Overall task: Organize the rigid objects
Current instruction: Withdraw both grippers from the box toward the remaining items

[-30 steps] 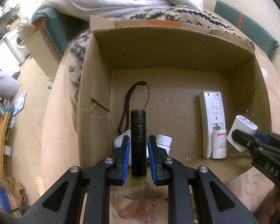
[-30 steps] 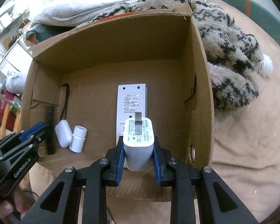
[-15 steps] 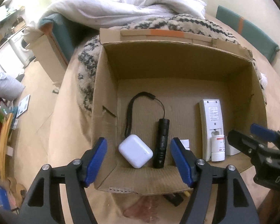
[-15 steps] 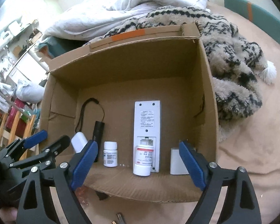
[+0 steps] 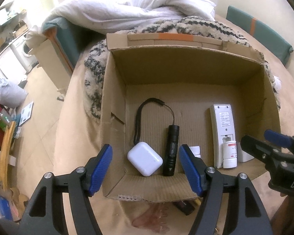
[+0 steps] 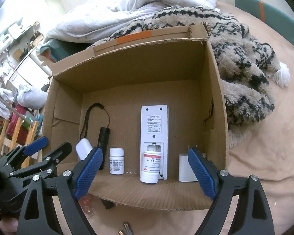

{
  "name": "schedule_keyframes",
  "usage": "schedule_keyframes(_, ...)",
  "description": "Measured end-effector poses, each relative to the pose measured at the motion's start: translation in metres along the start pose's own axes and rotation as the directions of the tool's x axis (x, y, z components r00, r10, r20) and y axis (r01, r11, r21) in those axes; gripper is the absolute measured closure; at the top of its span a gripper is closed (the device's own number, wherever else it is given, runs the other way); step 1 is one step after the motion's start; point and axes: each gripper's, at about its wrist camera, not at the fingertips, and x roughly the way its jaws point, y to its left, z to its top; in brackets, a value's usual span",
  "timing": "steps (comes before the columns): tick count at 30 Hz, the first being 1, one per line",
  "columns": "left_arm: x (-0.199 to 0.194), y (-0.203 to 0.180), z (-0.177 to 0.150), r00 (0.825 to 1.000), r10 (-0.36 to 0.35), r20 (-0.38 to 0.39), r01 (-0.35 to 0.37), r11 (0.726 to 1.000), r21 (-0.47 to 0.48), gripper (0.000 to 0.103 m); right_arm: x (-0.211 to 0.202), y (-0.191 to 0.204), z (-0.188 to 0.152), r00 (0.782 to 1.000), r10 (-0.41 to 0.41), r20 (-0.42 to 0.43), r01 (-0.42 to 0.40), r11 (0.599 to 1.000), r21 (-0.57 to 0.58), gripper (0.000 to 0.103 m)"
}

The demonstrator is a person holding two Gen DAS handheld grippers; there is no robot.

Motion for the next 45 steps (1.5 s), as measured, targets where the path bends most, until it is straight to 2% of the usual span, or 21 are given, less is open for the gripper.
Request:
schedule_keyframes(6, -0.017, 0.006, -0.003, 0.999, 0.021, 0.035, -0.021, 1.0, -0.005, 0.035, -0.015, 0.0, -0.006, 1.0, 0.009, 0.02, -0.009, 1.0, -0.002, 0.009)
schedule_keyframes(12, -0.03, 0.015, -0.017, 1.0, 0.014, 0.024, -0.013, 1.0, -0.028, 0.035, -0.038, 0.005, -0.019, 0.998, 0.03, 0.046, -0.029, 0.999, -0.025, 0.009)
schedule_keyframes(24, -0.04, 0.033, -0.05, 0.998, 0.016, -0.055, -0.022, 0.994, -0.107, 0.035, -0.046, 0.012, -0.055, 0.998, 0.063, -0.006, -0.063, 0.998, -0.022, 0.009)
schedule_keyframes(29, -0.033, 0.032, -0.057, 0.994, 0.016, -0.108, -0.026, 0.995, -0.092, 0.035, -0.039, 0.012, -0.062, 0.997, 0.05, -0.052, -0.051, 0.999, -0.013, 0.009)
schedule_keyframes(35, -0.013, 0.029, -0.065, 0.978, -0.018, -0.21, 0.0, 0.996, -0.086, 0.035, -0.019, 0.002, -0.07, 0.988, 0.042, -0.148, -0.035, 0.998, 0.049, 0.009)
schedule_keyframes(39, -0.001, 0.036, -0.068, 0.964, -0.05, -0.261, 0.013, 0.99, -0.142, 0.035, -0.007, -0.012, -0.072, 0.974, 0.113, -0.198, -0.082, 0.984, 0.157, 0.009)
schedule_keyframes(45, 0.019, 0.046, -0.07, 0.94, -0.077, -0.332, 0.012, 0.981, -0.194, 0.035, 0.011, -0.024, -0.077, 0.955, 0.167, -0.246, -0.099, 0.959, 0.265, 0.009)
